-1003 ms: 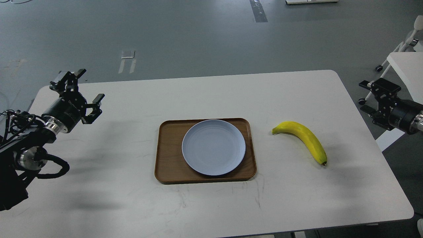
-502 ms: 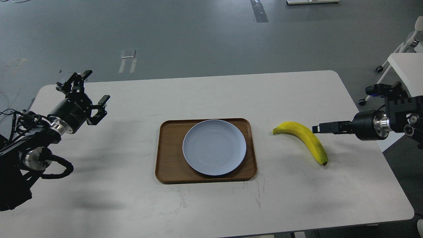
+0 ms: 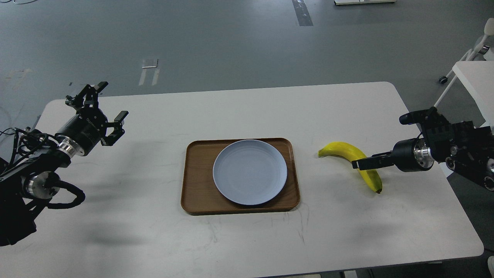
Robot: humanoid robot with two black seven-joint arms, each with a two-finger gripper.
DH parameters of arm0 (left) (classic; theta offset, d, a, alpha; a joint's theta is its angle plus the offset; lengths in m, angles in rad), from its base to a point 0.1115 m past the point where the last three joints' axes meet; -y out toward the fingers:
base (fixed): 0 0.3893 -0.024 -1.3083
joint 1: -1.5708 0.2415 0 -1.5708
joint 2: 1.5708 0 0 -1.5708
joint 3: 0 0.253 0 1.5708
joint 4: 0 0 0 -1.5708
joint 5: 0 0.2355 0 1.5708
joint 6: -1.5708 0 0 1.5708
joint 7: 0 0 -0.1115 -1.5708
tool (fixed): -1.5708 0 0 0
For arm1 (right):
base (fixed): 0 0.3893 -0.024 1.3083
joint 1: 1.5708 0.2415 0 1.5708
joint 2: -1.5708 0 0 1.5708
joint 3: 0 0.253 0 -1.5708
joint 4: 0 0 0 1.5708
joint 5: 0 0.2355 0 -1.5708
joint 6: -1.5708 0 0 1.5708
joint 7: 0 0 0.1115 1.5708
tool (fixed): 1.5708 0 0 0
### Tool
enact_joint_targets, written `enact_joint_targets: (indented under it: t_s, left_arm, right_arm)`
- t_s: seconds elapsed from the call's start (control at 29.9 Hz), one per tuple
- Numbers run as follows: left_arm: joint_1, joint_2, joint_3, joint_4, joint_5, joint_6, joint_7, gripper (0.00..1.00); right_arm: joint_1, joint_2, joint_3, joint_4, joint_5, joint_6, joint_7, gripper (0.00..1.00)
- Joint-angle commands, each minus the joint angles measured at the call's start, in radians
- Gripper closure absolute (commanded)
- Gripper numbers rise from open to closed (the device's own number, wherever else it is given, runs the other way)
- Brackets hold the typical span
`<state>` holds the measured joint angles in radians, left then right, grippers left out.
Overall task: Place banana on plate with both arms
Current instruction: 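Reach the right gripper to the yellow banana and grasp it, then lift the banana with the right gripper and lower it onto the plate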
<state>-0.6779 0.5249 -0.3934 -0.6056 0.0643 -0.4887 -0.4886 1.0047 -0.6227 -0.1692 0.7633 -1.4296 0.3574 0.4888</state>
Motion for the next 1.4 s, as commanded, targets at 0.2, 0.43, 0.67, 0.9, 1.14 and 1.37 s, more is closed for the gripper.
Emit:
enact_joint_targets:
  t_s: [0.2,0.43,0.67,0.9,1.14,1.37]
  left_arm:
    - [-0.002,-0.005,-0.001,0.000,0.000,0.000,0.000,0.02]
    - [-0.005,-0.003,-0.002,-0.002,0.000,0.000,0.000,0.02]
    - [-0.006,-0.002,-0.010,-0.002,0.000,0.000,0.000,0.02]
    - [-0.006,-0.003,-0.015,-0.002,-0.001,0.000,0.000,0.02]
    - [-0.006,-0.003,-0.015,-0.003,-0.001,0.000,0.000,0.02]
    - [-0.008,-0.003,-0.016,-0.002,-0.001,0.000,0.000,0.02]
  right_arm:
    - [0.000,0.014,-0.022,-0.001,0.001,-0.035,0.000,0.63]
    - [0.012,0.014,-0.046,0.007,0.001,-0.074,0.000,0.91]
    - [0.178,0.020,-0.049,0.068,0.020,-0.072,0.000,0.91]
    - [0.367,0.271,-0.226,0.042,0.191,-0.071,0.000,0.90]
    - [0.373,0.510,-0.352,-0.050,0.241,-0.071,0.000,0.90]
    - [0.348,0.610,-0.420,-0.087,0.241,-0.069,0.000,0.88]
